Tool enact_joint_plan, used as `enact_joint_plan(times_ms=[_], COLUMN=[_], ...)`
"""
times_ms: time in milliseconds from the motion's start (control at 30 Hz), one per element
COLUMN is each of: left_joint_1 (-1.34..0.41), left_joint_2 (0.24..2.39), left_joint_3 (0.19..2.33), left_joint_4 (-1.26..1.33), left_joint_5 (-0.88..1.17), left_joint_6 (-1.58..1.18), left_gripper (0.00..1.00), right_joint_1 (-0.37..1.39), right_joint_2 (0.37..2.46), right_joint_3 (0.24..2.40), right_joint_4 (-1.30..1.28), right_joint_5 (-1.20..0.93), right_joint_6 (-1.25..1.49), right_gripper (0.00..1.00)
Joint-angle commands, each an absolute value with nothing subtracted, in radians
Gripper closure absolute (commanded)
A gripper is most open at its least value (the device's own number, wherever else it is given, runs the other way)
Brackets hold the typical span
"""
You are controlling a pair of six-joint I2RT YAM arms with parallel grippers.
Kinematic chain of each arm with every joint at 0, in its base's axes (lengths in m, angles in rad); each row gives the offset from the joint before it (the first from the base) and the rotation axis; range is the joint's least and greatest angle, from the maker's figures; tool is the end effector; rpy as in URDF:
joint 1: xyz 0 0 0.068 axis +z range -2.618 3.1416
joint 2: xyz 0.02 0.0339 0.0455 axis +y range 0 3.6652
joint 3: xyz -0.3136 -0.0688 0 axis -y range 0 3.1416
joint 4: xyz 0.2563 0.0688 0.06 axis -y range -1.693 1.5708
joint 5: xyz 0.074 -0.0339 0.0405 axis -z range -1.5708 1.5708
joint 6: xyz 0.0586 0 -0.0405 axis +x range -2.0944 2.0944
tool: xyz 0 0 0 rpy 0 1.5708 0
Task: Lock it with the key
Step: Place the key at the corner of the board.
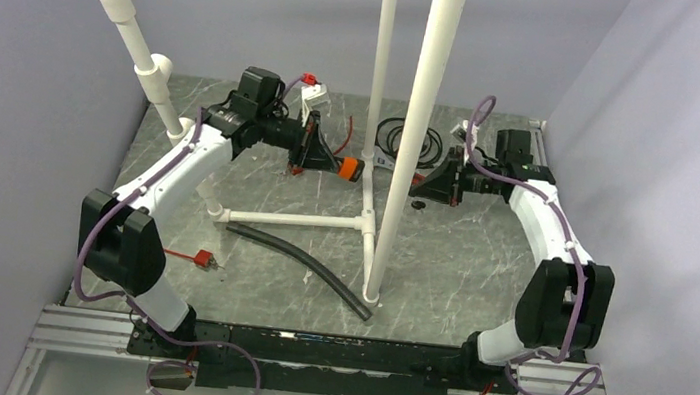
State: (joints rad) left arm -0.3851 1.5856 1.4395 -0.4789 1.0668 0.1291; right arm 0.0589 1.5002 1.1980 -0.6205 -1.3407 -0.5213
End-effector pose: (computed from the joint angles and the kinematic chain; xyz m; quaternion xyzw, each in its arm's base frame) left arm 0.3235 -0.1865 0.3893 0.4189 0.6825 -0.4990 0.3312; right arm 0.3093 0.0754 0.3377 -0.4020 0.6552 0.5161 0.3778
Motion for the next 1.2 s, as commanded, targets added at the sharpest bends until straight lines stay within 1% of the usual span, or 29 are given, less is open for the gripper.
enact_joint_plan(times_ms=[0,100,200,267,400,500,567,733,833,967,1000,1033,1167], left_joint_1=[-0.373,-0.373,-0.374,-0.374,-0.375,-0.376,-0.376,-0.379,-0.379,-0.379,-0.380,-0.380,-0.380], left_joint_2=[1.545,1.547,1.549,1.546,1.540,1.544,1.548,1.556,1.550,1.549,1.551,1.551,1.557], left_joint_3=[1.439,1.437,1.439,1.442,1.443,1.428,1.414,1.426,1.414,1.402,1.401,1.402,1.409], left_joint_4=[-0.391,-0.404,-0.436,-0.458,-0.483,-0.462,-0.434,-0.455,-0.448,-0.432,-0.431,-0.433,-0.451], left_joint_5=[1.090,1.063,1.052,1.047,1.033,1.038,1.041,1.035,1.032,1.035,1.034,1.034,1.033], left_joint_6=[0.070,0.077,0.099,0.114,0.143,0.129,0.105,0.119,0.120,0.105,0.105,0.105,0.113], left_gripper=[1.00,1.00,1.00,1.00,1.00,1.00,1.00,1.00,1.00,1.00,1.00,1.00,1.00], right_joint_1=[-0.027,-0.141,-0.242,-0.291,-0.334,-0.340,-0.341,-0.342,-0.341,-0.342,-0.342,-0.341,-0.342], right_joint_2=[1.538,1.605,1.683,1.725,1.794,1.883,1.979,2.132,2.182,2.216,2.220,2.223,2.240], right_joint_3=[1.244,1.283,1.366,1.416,1.490,1.565,1.653,1.842,1.875,1.859,1.850,1.844,1.871], right_joint_4=[-0.795,-0.750,-0.653,-0.561,-0.419,-0.315,-0.294,-0.289,-0.284,-0.265,-0.259,-0.253,-0.282], right_joint_5=[-1.316,-1.235,-1.096,-0.958,-0.663,-0.488,-0.435,-0.360,-0.348,-0.355,-0.361,-0.365,-0.388], right_joint_6=[-0.701,-0.662,-0.556,-0.471,-0.423,-0.380,-0.356,-0.333,-0.347,-0.365,-0.369,-0.370,-0.366], right_gripper=[1.00,1.00,1.00,1.00,1.00,1.00,1.00,1.00,1.00,1.00,0.98,0.93,0.65])
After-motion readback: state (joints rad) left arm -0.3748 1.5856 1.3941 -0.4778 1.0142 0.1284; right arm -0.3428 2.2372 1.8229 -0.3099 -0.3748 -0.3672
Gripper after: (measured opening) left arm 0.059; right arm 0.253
